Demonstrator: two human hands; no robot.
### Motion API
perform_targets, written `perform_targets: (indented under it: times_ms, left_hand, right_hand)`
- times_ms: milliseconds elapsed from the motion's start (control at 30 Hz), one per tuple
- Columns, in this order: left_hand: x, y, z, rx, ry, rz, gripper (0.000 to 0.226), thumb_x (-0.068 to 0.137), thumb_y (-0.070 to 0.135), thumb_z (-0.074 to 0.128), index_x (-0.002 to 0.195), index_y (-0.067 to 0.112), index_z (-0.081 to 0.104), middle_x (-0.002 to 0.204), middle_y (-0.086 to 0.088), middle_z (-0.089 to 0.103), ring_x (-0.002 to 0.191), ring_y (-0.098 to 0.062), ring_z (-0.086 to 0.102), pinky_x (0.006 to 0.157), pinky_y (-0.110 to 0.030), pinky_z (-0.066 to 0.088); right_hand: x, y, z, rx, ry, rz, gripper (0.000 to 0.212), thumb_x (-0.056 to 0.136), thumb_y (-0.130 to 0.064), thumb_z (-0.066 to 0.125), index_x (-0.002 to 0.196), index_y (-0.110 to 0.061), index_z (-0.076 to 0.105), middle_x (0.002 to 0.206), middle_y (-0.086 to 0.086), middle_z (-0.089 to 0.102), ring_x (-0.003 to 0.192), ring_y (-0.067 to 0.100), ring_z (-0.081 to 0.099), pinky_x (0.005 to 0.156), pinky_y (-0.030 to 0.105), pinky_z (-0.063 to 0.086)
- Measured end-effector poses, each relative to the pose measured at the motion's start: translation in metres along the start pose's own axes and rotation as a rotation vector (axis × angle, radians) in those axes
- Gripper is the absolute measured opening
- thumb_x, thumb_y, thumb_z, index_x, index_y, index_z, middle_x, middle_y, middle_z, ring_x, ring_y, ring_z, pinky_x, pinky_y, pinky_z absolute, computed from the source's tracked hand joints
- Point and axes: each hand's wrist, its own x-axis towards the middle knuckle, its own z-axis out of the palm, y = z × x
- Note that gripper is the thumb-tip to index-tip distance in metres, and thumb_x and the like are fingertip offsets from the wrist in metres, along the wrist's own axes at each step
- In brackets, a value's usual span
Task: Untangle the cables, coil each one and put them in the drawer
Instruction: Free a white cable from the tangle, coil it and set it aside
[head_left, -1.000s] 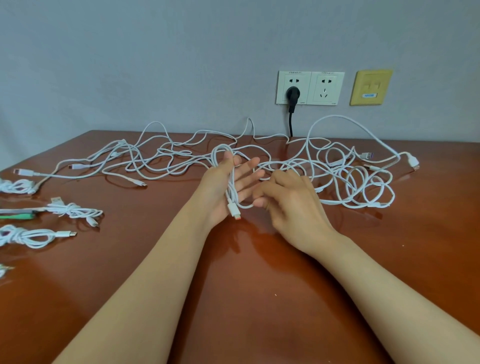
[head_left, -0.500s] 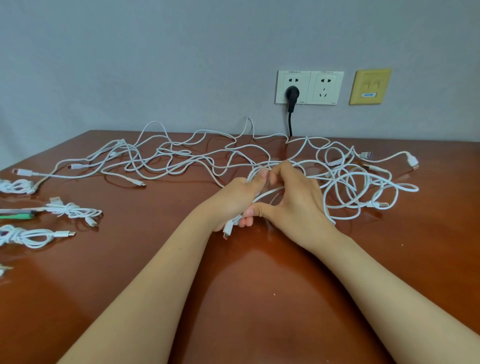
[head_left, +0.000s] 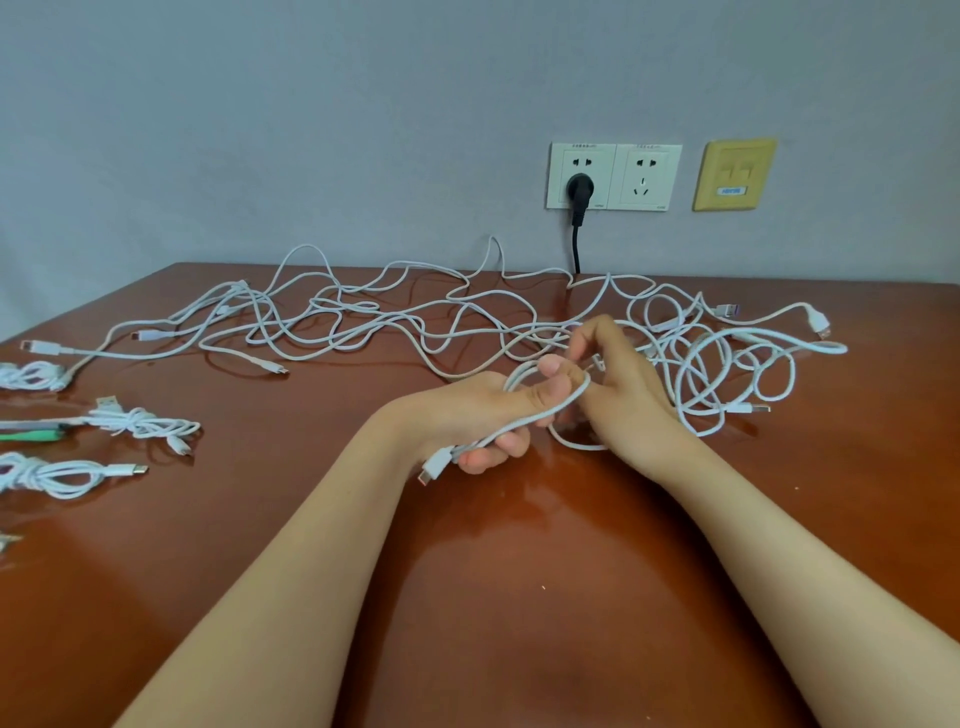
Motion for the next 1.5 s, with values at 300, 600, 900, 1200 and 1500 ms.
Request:
perform_targets:
  times_ms: [300, 600, 900, 1200, 1500]
  left_hand:
    - [0.000, -0.003, -0.006, -0.106, -0.124, 0.027, 0.058, 0.051, 0.071, 0.074, 0.072, 0.020, 0.056, 0.042, 0.005, 0.035, 0.024, -0.006, 0.028, 0.032, -0.009, 0.023]
    - [0.004, 0.001, -0.002, -0.155, -0.043, -0.057, 0.038, 0.098, 0.036, 0.020, 0.079, 0.013, 0.043, 0.039, 0.002, 0.032, 0.023, -0.008, 0.024, 0.031, -0.009, 0.020]
    - [0.007, 0.000, 0.003, -0.063, 0.079, 0.072, 0.044, 0.099, 0.047, 0.028, 0.077, 0.013, 0.046, 0.040, 0.006, 0.032, 0.026, -0.009, 0.028, 0.033, -0.013, 0.024]
    - [0.009, -0.005, -0.009, -0.339, 0.358, 0.119, 0.042, 0.101, 0.043, 0.030, 0.071, 0.016, 0.043, 0.039, 0.008, 0.029, 0.026, -0.008, 0.029, 0.032, -0.012, 0.022]
    - [0.014, -0.011, -0.014, -0.485, 0.507, 0.114, 0.043, 0.101, 0.041, 0.030, 0.070, 0.016, 0.044, 0.038, 0.008, 0.032, 0.025, -0.009, 0.034, 0.030, -0.012, 0.023]
  right_hand:
    - [0.006, -0.004, 0.003, 0.037, -0.033, 0.131, 0.031, 0.090, -0.028, 0.058, 0.084, 0.002, 0.053, 0.075, 0.026, 0.058, 0.058, 0.021, 0.049, 0.049, 0.019, 0.041]
    - [0.003, -0.005, 0.001, -0.142, -0.062, 0.171, 0.047, 0.095, -0.037, 0.047, 0.100, 0.008, 0.060, 0.092, 0.026, 0.064, 0.071, 0.018, 0.052, 0.055, 0.017, 0.036]
    - [0.004, -0.008, 0.002, 0.028, -0.087, 0.222, 0.026, 0.099, -0.024, 0.042, 0.079, -0.019, 0.057, 0.069, -0.007, 0.057, 0.062, 0.000, 0.053, 0.054, 0.005, 0.039]
    - [0.010, -0.008, -0.002, 0.061, -0.115, 0.403, 0.029, 0.080, 0.010, 0.045, 0.079, -0.012, 0.064, 0.075, 0.019, 0.064, 0.046, 0.010, 0.040, 0.043, 0.012, 0.033]
    - [0.007, -0.013, -0.006, 0.153, -0.265, 0.348, 0.022, 0.094, -0.019, 0.049, 0.084, -0.014, 0.068, 0.061, 0.002, 0.068, 0.051, 0.011, 0.039, 0.055, 0.020, 0.036]
